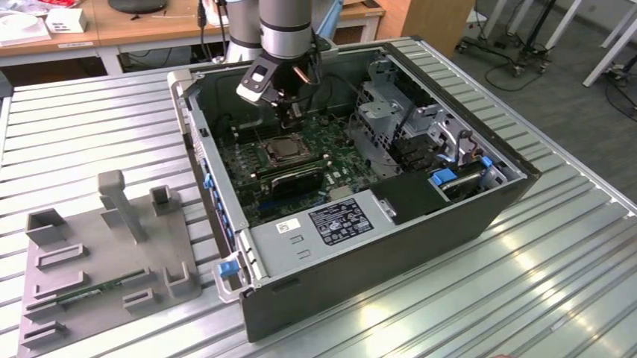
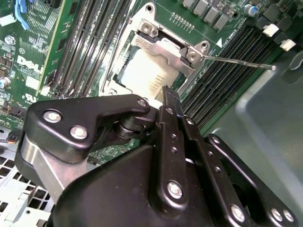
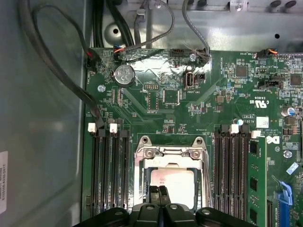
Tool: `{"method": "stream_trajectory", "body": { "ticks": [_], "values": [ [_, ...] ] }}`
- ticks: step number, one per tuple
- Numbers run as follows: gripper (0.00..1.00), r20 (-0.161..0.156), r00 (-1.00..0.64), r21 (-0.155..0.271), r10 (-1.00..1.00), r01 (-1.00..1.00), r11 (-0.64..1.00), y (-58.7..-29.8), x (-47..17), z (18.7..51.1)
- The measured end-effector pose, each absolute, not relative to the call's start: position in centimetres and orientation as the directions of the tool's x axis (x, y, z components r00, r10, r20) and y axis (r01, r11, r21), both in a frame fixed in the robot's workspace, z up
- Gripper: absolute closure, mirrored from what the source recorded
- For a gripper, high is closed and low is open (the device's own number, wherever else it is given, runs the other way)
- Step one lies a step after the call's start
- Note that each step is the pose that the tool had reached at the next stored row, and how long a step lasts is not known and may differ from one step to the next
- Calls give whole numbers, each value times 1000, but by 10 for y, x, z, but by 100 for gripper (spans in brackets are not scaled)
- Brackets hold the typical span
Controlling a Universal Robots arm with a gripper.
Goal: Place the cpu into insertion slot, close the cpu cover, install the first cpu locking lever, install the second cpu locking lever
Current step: 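Close the cpu cover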
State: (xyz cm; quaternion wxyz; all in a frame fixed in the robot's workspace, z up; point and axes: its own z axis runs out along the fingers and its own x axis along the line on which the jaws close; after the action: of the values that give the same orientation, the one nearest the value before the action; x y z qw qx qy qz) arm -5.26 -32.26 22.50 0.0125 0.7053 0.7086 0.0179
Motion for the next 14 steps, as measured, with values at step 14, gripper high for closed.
{"method": "stream_trajectory", "body": {
  "ticks": [14],
  "values": [
    [89, 5, -172, 43, 985, 984, 172, -324, -53, 224]
  ]
}}
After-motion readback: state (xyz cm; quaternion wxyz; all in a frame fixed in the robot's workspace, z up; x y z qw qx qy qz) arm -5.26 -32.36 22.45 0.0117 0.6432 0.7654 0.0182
